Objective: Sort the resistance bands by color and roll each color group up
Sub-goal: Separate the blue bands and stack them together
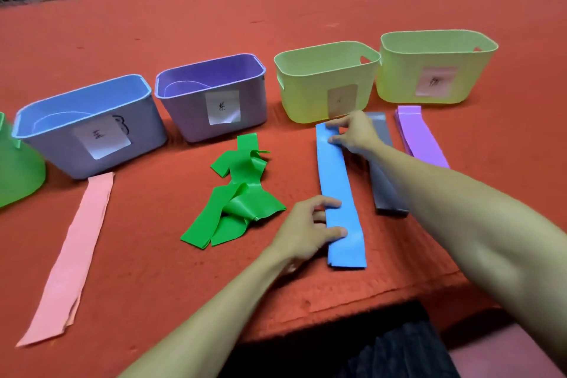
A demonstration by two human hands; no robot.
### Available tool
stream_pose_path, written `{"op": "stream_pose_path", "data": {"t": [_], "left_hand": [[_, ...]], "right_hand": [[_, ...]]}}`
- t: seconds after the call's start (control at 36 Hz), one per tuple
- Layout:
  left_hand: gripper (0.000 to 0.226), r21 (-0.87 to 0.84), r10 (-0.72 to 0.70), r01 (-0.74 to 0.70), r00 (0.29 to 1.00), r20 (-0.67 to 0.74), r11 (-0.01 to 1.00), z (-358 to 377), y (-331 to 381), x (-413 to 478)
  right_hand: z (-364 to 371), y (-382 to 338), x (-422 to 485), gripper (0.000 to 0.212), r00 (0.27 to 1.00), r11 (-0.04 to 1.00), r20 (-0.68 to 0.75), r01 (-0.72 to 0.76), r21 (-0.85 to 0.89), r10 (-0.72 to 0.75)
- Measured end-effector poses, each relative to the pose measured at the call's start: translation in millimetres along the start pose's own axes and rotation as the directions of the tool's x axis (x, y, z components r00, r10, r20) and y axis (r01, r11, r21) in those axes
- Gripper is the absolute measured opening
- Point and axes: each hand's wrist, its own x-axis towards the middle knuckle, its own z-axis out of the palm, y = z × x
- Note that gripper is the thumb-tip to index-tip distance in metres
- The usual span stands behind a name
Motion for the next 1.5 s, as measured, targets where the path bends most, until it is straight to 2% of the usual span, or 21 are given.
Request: {"op": "stream_pose_path", "data": {"t": [0.11,0.19,0.31,0.39,0.44,0.58,0.78,0.89,1.03,1.5], "left_hand": [[0.042,0.051,0.002,-0.001,1.000,-0.014,0.999,-1,0,0],[0.042,0.230,0.052,-0.046,0.999,-0.018,0.972,-3,-2,2],[0.045,0.615,0.168,-0.159,0.985,0.043,0.772,-10,5,1],[0.050,0.731,0.195,-0.202,0.976,0.095,0.652,-13,3,-2],[0.047,0.717,0.221,-0.232,0.969,0.111,0.657,-15,-3,-5],[0.024,0.615,0.333,-0.390,0.919,0.211,0.686,-26,-21,-13],[0.048,0.583,0.405,-0.460,0.884,0.232,0.670,-30,-27,-21],[0.037,0.538,0.449,-0.503,0.861,0.241,0.676,-32,-32,-20],[0.025,0.540,0.522,-0.570,0.813,0.259,0.620,-27,-35,-20],[0.018,0.555,0.509,-0.644,0.762,0.401,0.526,-33,-29,-25]], "right_hand": [[10,9,-2,0.040,0.999,0.999,0.021,-0.026,-0.024,0.026],[16,15,-1,0.040,0.997,0.997,0.041,-0.071,0.003,0.071],[19,19,3,0.040,0.993,0.994,0.076,-0.095,0.047,0.091],[19,20,4,0.039,0.992,0.996,0.099,-0.087,0.034,0.084],[19,21,4,0.039,0.991,0.996,0.106,-0.082,0.030,0.078],[18,18,3,0.038,0.989,0.996,0.117,-0.089,0.023,0.085],[19,18,2,0.038,0.990,0.996,0.119,-0.085,0.025,0.082],[18,18,1,0.038,0.990,0.995,0.114,-0.089,0.035,0.084],[18,18,1,0.039,0.989,0.994,0.111,-0.101,0.052,0.095],[17,14,-4,0.039,0.988,0.990,0.107,-0.121,0.075,0.112]]}}
